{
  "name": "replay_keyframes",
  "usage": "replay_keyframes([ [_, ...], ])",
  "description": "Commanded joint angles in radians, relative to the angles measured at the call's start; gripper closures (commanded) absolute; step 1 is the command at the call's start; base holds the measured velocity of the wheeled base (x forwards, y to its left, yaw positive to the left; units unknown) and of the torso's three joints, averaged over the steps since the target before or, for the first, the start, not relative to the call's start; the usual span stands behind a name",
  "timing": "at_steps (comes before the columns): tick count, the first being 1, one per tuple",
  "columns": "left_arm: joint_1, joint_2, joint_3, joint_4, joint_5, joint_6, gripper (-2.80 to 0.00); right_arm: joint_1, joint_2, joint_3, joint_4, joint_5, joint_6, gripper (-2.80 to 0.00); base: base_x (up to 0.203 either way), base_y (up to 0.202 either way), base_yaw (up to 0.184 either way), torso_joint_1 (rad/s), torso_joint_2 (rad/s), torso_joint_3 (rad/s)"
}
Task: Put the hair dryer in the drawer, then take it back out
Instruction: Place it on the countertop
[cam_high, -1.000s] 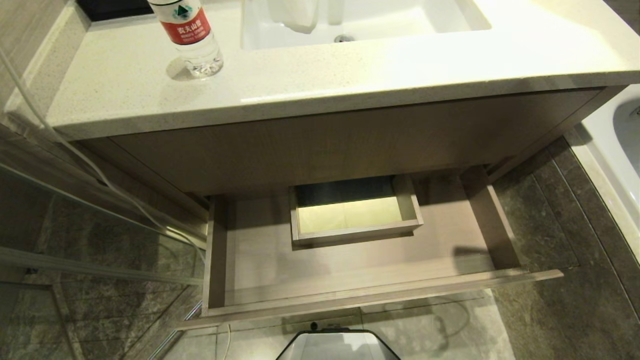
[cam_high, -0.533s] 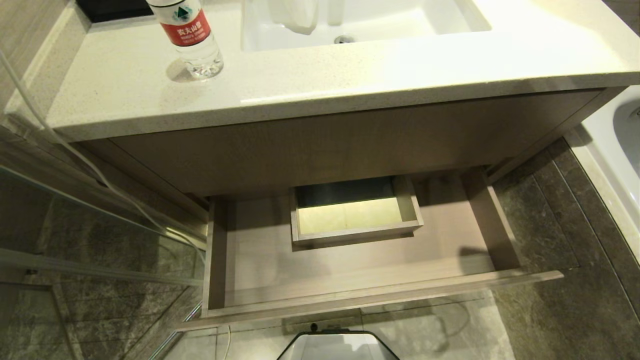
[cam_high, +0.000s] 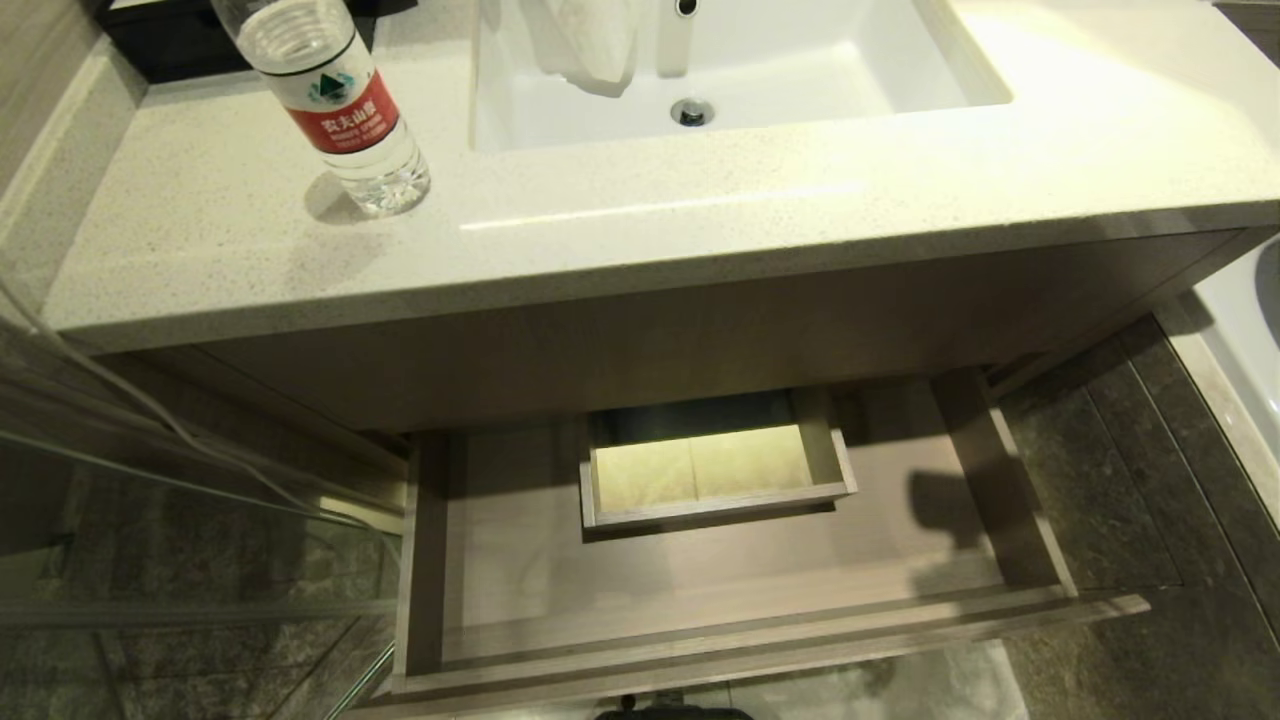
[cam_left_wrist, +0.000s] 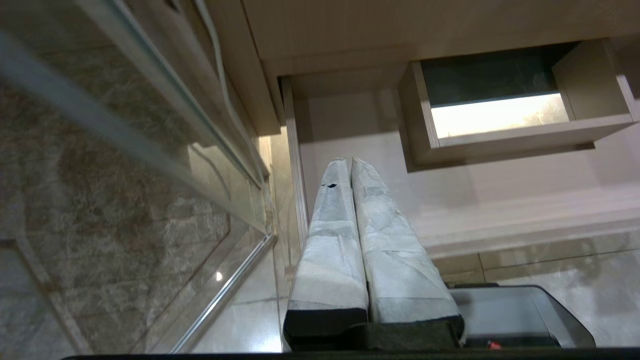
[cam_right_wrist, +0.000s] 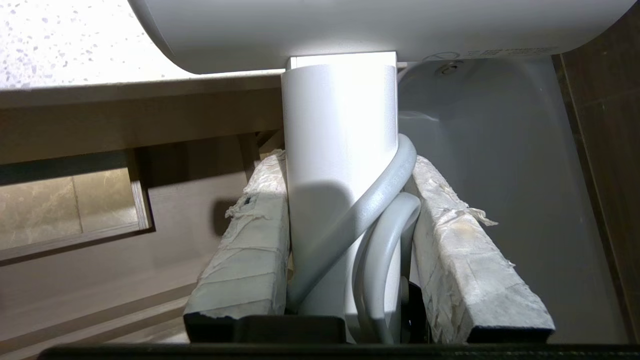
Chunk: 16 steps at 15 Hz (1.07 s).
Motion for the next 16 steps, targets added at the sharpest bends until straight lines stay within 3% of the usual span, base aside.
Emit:
replay_keyframes([
  [1,0.000,0.001,0.000,0.000,0.000,0.000,0.00,0.000,0.003,0.004,0.001,-0.002,-0.007,0.00,0.000,0.000,0.000,0.290,-0.03,0.271],
  [9,0.000,0.001,0.000,0.000,0.000,0.000,0.00,0.001,0.056,0.031,-0.002,-0.003,-0.014,0.00,0.000,0.000,0.000,0.302,-0.08,0.223],
  [16,0.000,0.001,0.000,0.000,0.000,0.000,0.00,0.052,0.201,0.015,-0.060,-0.004,-0.026,0.00,0.000,0.000,0.000,0.029,-0.01,0.021],
])
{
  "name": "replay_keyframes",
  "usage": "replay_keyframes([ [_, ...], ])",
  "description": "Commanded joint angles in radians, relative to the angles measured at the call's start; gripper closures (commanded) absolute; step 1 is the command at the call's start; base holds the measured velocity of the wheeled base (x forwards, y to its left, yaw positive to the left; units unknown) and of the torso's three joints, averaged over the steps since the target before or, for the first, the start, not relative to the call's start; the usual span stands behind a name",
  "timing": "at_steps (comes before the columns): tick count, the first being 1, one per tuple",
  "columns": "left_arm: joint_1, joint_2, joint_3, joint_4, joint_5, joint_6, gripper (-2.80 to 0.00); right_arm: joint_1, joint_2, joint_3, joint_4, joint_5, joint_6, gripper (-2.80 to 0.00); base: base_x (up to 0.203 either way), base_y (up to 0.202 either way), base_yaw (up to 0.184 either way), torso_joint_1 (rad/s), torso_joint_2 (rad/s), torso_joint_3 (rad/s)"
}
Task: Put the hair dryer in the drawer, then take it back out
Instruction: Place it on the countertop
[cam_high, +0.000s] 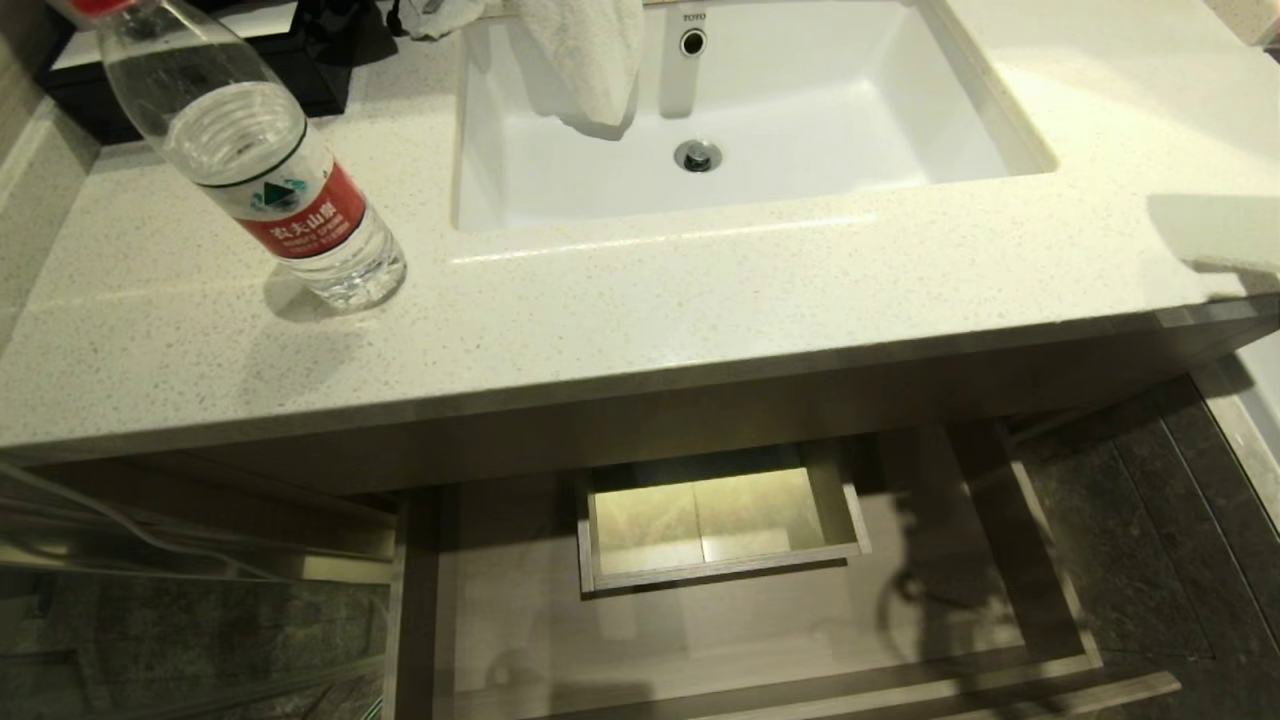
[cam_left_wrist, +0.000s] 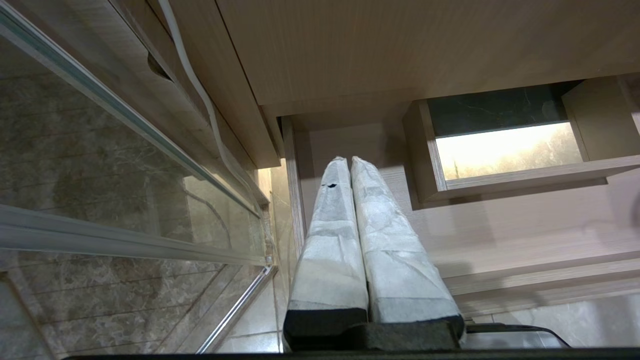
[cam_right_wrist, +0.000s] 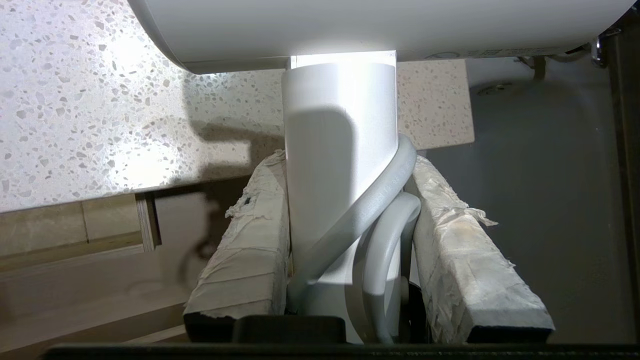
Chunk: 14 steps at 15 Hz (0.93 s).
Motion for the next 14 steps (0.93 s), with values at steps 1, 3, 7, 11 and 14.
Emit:
replay_keyframes([
  [1,0.000,0.001,0.000,-0.001,0.000,0.000,0.00,0.033,0.078,-0.016,-0.010,-0.001,0.001,0.00,0.000,0.000,0.000,0.000,0.00,0.000],
  [3,0.000,0.001,0.000,-0.001,0.000,0.000,0.00,0.065,0.117,-0.008,-0.040,0.000,0.009,0.00,0.000,0.000,0.000,0.000,0.00,0.000],
  [7,0.000,0.000,0.000,-0.001,0.000,0.000,0.00,0.115,0.239,-0.026,-0.150,0.000,0.045,0.00,0.000,0.000,0.000,0.000,0.00,0.000],
  [11,0.000,0.002,0.000,-0.001,0.000,0.000,0.00,0.120,0.321,-0.045,-0.182,-0.001,0.048,0.00,0.000,0.000,0.000,0.000,0.00,0.000],
  [14,0.000,0.002,0.000,-0.001,0.000,0.000,0.00,0.120,0.394,-0.082,-0.198,-0.002,0.048,0.00,0.000,0.000,0.000,0.000,0.00,0.000],
])
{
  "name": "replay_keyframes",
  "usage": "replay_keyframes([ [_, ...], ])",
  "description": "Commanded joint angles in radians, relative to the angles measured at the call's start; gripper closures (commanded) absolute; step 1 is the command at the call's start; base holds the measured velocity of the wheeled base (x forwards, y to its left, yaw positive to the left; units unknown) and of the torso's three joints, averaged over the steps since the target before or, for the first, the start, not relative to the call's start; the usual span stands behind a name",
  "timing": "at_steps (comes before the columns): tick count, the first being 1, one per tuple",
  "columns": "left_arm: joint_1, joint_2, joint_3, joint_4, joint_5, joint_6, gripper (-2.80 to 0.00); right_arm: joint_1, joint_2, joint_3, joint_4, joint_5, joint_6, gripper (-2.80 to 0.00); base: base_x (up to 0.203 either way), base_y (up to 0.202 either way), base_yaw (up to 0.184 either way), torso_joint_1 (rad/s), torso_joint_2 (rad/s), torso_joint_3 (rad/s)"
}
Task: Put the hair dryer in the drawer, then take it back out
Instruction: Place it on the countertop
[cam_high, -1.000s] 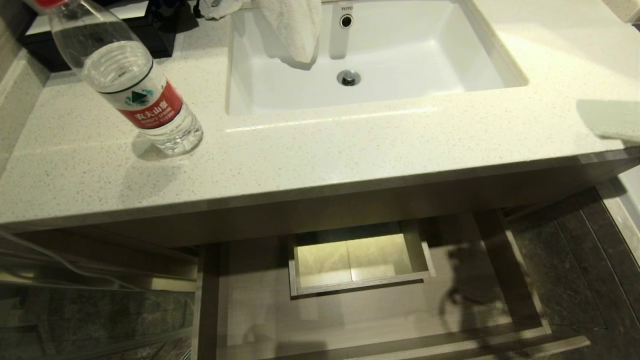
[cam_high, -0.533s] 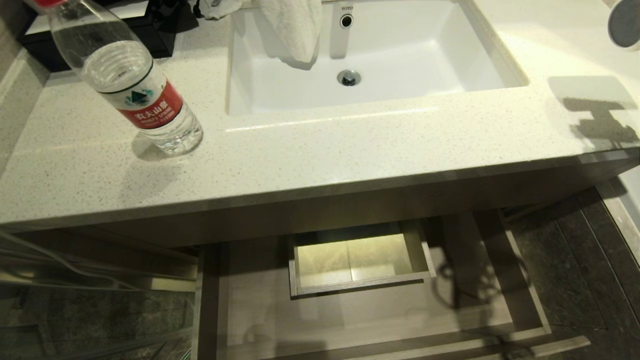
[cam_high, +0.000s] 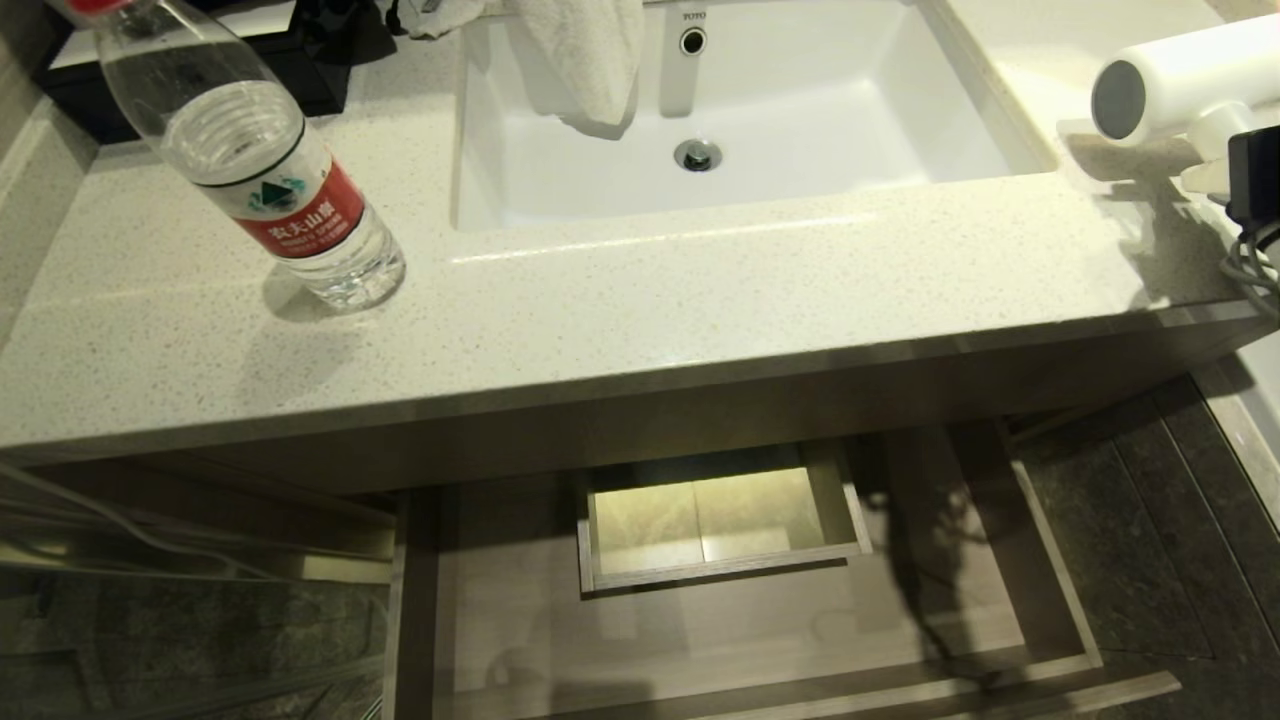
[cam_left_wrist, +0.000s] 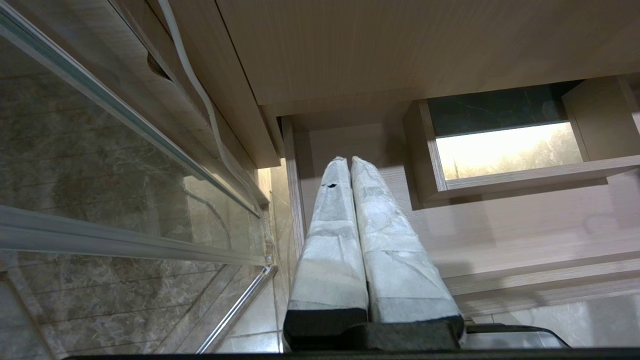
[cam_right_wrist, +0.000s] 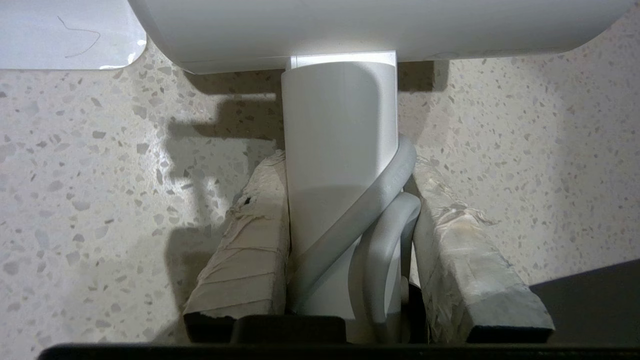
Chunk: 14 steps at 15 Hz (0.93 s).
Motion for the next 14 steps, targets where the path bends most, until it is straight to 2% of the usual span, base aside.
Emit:
replay_keyframes([
  [1,0.000,0.002,0.000,0.001,0.000,0.000,0.00,0.000,0.083,-0.050,-0.017,-0.002,-0.003,0.00,0.000,0.000,0.000,0.000,0.00,0.000],
  [6,0.000,0.000,0.000,0.000,0.000,0.000,0.00,0.000,0.139,-0.113,-0.050,-0.004,-0.005,0.00,0.000,0.000,0.000,0.000,0.00,0.000],
  [14,0.000,0.002,0.000,0.000,0.000,0.000,0.00,0.000,0.137,-0.112,-0.060,-0.010,-0.011,0.00,0.000,0.000,0.000,0.000,0.00,0.000],
])
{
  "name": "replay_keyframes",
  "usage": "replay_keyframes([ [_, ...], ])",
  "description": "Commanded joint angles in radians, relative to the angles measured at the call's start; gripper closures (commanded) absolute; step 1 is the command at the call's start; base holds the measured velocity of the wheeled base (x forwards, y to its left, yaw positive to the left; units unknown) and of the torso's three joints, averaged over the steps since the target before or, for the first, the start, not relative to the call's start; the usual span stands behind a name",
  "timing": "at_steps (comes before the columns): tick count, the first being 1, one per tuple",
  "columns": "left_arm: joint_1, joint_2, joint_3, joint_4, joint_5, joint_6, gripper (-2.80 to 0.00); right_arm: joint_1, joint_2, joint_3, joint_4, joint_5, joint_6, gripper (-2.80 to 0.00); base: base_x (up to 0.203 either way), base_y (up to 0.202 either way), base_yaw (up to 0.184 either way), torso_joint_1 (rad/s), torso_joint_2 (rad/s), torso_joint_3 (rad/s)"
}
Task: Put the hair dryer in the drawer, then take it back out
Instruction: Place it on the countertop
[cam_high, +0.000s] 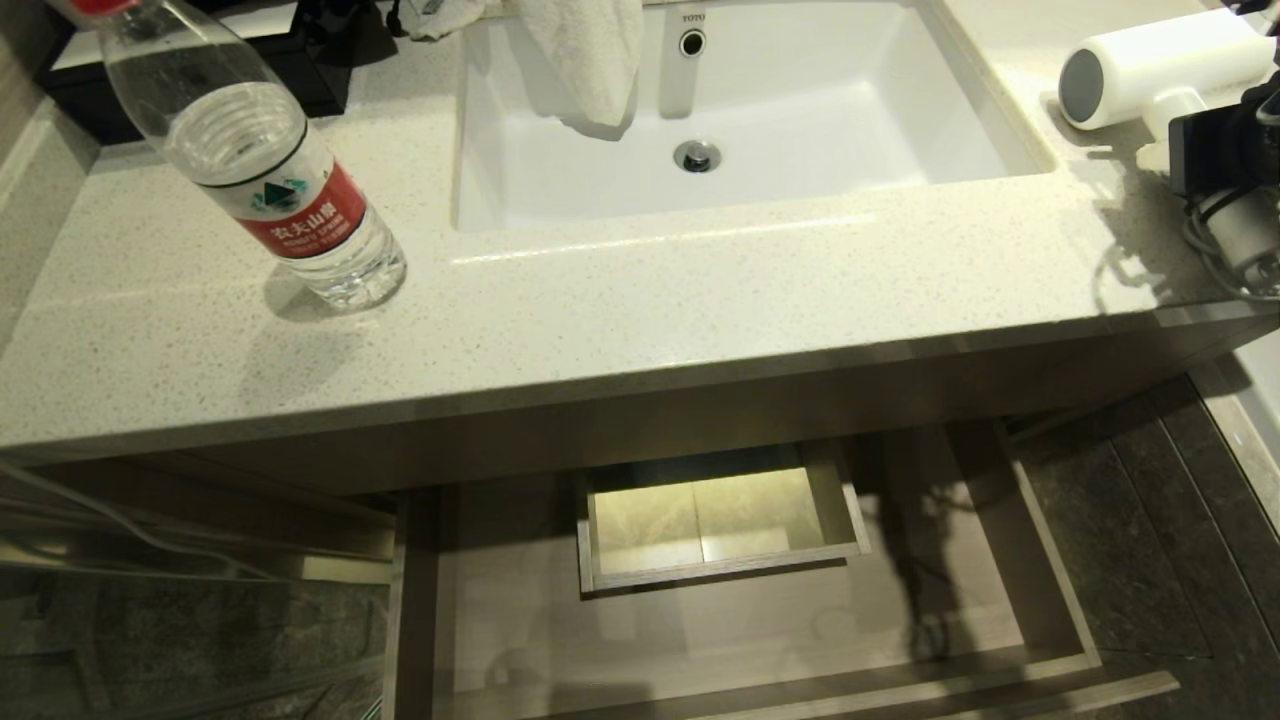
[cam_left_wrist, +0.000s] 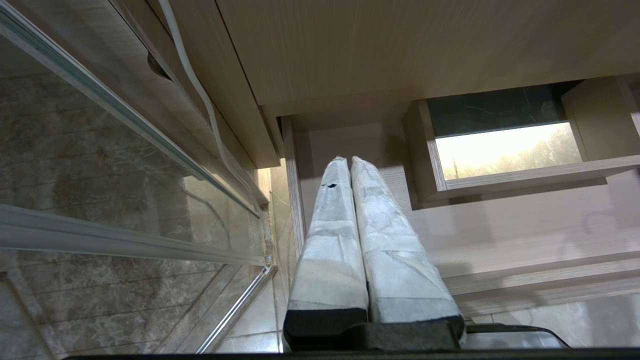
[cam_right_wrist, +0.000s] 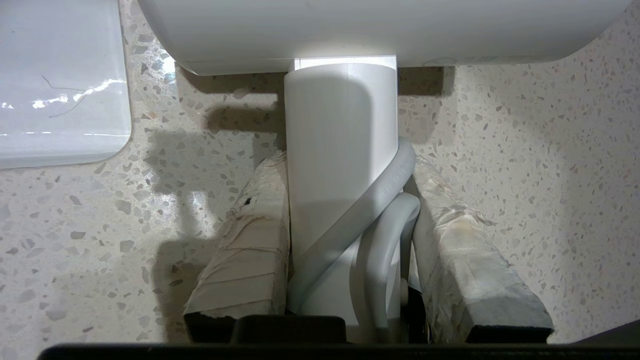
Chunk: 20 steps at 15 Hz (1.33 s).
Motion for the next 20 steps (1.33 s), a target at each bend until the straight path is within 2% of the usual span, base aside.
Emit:
replay_keyframes([
  [1,0.000,0.002,0.000,-0.001,0.000,0.000,0.00,0.000,-0.002,0.007,0.000,0.000,-0.005,0.00,0.000,0.000,0.000,0.000,0.00,0.000],
  [15,0.000,0.002,0.000,-0.001,0.000,0.000,0.00,0.002,-0.022,0.001,-0.008,0.008,-0.019,0.00,0.000,0.000,0.000,0.000,0.00,0.000],
  [17,0.000,0.001,0.000,-0.001,0.000,0.000,0.00,0.000,-0.030,-0.002,0.004,0.005,-0.043,0.00,0.000,0.000,0.000,0.000,0.00,0.000],
  [18,0.000,0.000,0.000,-0.001,0.000,0.000,0.00,0.000,-0.034,0.009,0.004,0.003,-0.044,-2.53,0.000,0.000,0.000,0.000,0.00,0.000],
  [19,0.000,0.002,0.000,0.000,0.000,0.000,0.00,0.000,-0.034,0.006,0.009,0.005,-0.048,-2.80,0.000,0.000,0.000,0.000,0.00,0.000],
  [20,0.000,0.000,0.000,-0.001,0.000,0.000,0.00,0.000,-0.034,0.006,0.005,0.005,-0.049,-2.80,0.000,0.000,0.000,0.000,0.00,0.000],
])
